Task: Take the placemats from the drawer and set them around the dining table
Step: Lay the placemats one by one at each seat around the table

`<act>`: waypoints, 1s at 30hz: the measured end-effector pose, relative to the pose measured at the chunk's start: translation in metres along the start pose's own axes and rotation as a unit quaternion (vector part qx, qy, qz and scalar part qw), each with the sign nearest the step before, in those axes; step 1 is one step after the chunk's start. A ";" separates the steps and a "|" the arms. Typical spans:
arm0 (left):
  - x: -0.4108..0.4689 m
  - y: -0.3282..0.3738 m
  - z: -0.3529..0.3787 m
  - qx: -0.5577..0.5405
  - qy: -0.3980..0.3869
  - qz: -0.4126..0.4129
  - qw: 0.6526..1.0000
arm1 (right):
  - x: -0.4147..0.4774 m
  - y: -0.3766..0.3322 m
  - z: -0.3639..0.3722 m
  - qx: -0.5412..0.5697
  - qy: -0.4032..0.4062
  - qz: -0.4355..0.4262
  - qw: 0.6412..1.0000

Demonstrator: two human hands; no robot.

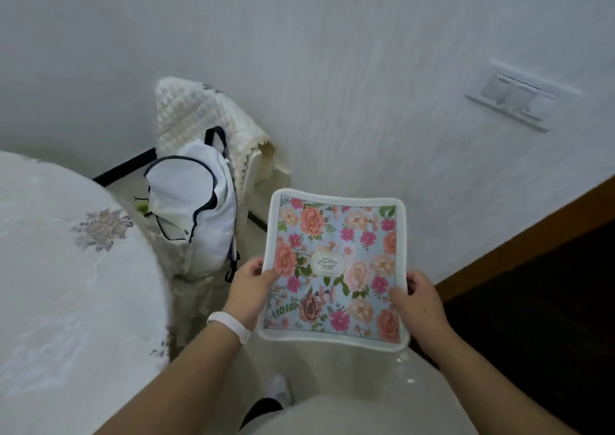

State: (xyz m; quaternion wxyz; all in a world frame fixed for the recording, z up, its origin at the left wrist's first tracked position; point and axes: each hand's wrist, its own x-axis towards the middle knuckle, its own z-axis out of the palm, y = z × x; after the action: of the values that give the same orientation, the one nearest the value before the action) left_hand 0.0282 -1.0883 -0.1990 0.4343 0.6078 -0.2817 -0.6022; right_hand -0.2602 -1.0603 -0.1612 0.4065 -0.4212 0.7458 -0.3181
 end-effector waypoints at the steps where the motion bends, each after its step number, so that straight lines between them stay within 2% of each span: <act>1: 0.004 0.005 -0.009 -0.003 0.010 0.005 1.000 | 0.007 -0.009 0.010 -0.008 -0.014 -0.007 1.000; 9: 0.012 0.011 -0.086 -0.118 0.123 -0.001 0.985 | 0.062 -0.075 0.093 -0.062 -0.140 -0.067 0.986; 17: 0.024 0.011 -0.119 -0.125 0.258 -0.021 0.958 | 0.117 -0.100 0.168 -0.075 -0.256 -0.073 0.961; 24: 0.055 0.031 -0.121 -0.132 0.360 -0.027 0.923 | 0.193 -0.159 0.220 -0.083 -0.389 -0.085 0.914; 30: 0.080 0.053 -0.112 -0.056 0.445 -0.016 0.894 | 0.238 -0.199 0.251 -0.121 -0.475 -0.131 0.862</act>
State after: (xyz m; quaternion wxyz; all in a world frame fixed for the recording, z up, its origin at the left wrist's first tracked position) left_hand 0.1569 -1.1615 -0.2036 0.5379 0.7911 -0.0151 -0.2909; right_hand -0.0423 -1.3923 -0.1959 0.6119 -0.6608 0.4329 -0.0373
